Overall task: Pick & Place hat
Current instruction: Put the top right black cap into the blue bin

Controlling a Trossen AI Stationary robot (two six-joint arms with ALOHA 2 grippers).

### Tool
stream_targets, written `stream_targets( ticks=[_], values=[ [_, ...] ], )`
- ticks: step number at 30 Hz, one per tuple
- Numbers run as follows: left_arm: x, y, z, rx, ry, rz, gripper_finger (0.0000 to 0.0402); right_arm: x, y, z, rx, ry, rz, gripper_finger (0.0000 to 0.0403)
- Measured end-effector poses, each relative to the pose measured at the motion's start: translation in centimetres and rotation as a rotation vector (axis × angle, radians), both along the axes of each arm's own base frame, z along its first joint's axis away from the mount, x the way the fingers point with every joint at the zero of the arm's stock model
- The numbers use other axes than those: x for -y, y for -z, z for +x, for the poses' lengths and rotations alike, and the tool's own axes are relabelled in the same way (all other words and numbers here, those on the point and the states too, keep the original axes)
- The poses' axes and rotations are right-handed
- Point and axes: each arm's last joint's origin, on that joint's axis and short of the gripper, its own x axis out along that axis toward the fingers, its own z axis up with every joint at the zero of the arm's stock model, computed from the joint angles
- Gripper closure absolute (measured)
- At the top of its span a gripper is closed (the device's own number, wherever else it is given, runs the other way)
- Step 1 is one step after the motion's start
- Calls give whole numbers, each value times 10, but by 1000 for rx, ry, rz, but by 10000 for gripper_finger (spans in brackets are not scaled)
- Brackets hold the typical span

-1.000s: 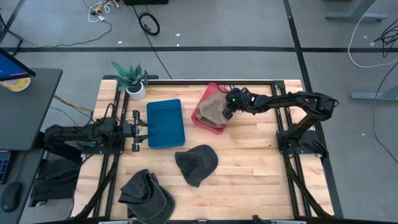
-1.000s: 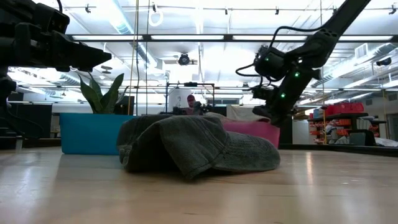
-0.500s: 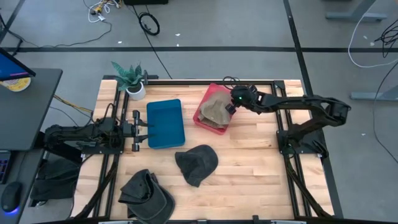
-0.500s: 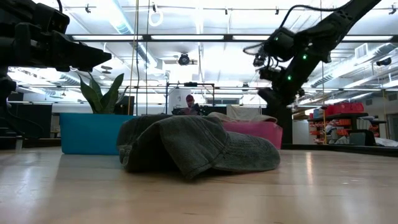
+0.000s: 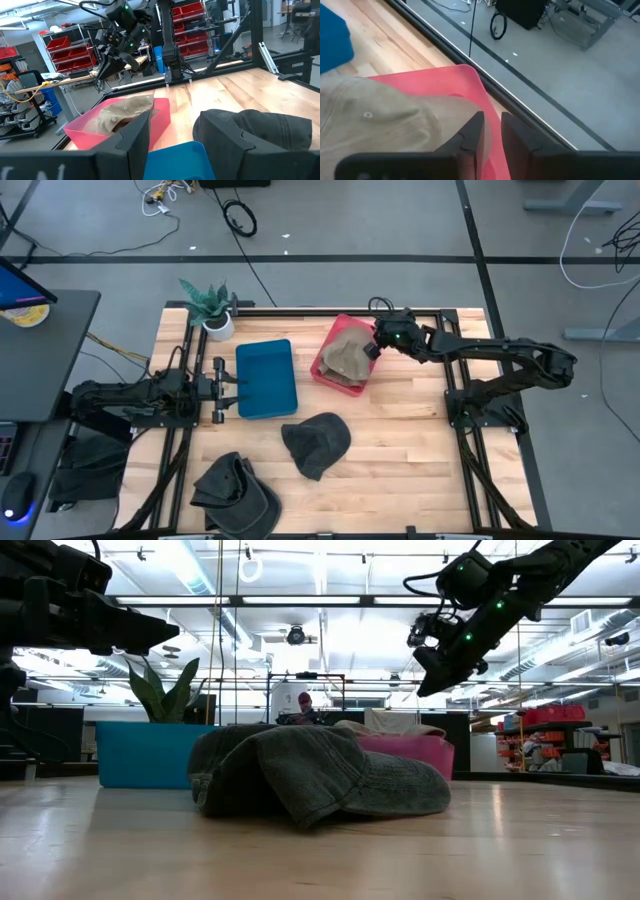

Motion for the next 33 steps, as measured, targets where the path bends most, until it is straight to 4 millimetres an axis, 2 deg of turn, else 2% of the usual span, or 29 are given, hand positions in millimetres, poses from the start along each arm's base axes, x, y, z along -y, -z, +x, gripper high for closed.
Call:
stream_targets(
  ticks=[3, 6, 11, 24, 33],
  values=[
    [0, 0, 0, -1, 0, 0, 225, 0, 1, 0, 52, 39, 54, 335],
    [0, 0, 0, 0, 0, 0, 225, -2, 2, 1, 154, 53, 178, 335],
    [0, 0, 0, -1, 0, 0, 225, -17, 1, 10, 201, -191, 318, 334],
    [0, 0, 0, -1, 0, 0, 225, -77, -19, 37, 379, -493, 273, 332],
    [0, 0, 0, -1, 0, 0, 225, -116, -45, 32, 505, -680, 210, 332]
  ],
)
